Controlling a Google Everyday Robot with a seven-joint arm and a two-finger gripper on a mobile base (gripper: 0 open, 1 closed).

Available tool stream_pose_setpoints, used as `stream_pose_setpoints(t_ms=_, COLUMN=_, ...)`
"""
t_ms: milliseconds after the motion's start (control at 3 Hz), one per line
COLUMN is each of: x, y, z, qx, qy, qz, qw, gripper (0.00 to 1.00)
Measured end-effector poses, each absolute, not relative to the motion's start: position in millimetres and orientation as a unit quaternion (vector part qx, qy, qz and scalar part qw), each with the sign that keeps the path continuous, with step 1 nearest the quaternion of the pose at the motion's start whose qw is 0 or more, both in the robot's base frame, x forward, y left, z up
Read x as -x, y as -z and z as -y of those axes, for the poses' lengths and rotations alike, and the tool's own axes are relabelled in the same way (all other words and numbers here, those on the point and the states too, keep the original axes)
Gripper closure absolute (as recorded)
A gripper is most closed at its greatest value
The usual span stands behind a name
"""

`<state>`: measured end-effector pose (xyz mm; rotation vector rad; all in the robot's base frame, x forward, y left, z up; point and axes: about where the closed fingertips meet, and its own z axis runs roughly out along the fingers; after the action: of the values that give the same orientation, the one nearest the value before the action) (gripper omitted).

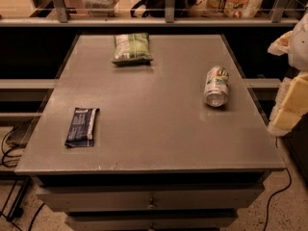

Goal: Move 7up can near rxbar blueberry

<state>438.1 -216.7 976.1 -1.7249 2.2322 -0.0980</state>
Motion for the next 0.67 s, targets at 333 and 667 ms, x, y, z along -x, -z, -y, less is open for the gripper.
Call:
stream_pose_setpoints(t_ms=333, x=-438.1, y=-976.1, z=216.7, qx=0.603, qy=0.034, qz=-0.781, qw=0.159, gripper=0.00)
stream_pose_setpoints(t_ms=667, x=-445.5, y=-969.9, z=210.9, qx=0.607, qy=0.005, qz=-0.773, qw=0.187, gripper=0.00)
